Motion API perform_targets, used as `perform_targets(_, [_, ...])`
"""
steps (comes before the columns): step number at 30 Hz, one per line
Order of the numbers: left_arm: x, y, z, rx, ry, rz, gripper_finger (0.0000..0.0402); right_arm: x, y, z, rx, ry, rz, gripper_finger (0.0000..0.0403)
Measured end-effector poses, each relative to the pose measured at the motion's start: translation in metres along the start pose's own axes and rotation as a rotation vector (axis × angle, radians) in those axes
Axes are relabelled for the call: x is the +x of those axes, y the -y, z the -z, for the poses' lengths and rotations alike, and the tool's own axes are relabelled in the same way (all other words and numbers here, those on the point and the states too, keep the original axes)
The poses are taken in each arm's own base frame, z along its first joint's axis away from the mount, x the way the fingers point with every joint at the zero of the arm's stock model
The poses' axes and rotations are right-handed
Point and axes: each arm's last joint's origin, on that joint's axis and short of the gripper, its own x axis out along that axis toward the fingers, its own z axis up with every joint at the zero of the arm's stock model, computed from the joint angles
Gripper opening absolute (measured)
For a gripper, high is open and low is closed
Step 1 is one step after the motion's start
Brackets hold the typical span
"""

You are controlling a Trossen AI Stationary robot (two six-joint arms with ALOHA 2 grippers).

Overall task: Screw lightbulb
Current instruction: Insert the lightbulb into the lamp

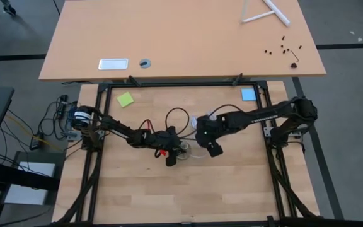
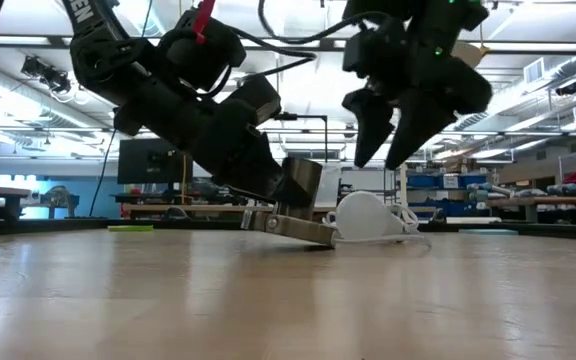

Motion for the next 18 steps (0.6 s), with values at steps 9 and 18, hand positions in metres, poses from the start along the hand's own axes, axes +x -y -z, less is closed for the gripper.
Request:
perform_targets(9, [0.0,0.001,0.001,0.004,-0.011,0.001,0.0168,0.027,0.006,0.006,0.04,-0.071,-0.051,0.0305])
perform_targets(18, [0.0,0.004,0.002,0.021,-0.018,0.007,0.0168,0.047,0.008,0.007,0.032,-0.095,-0.053,0.0303])
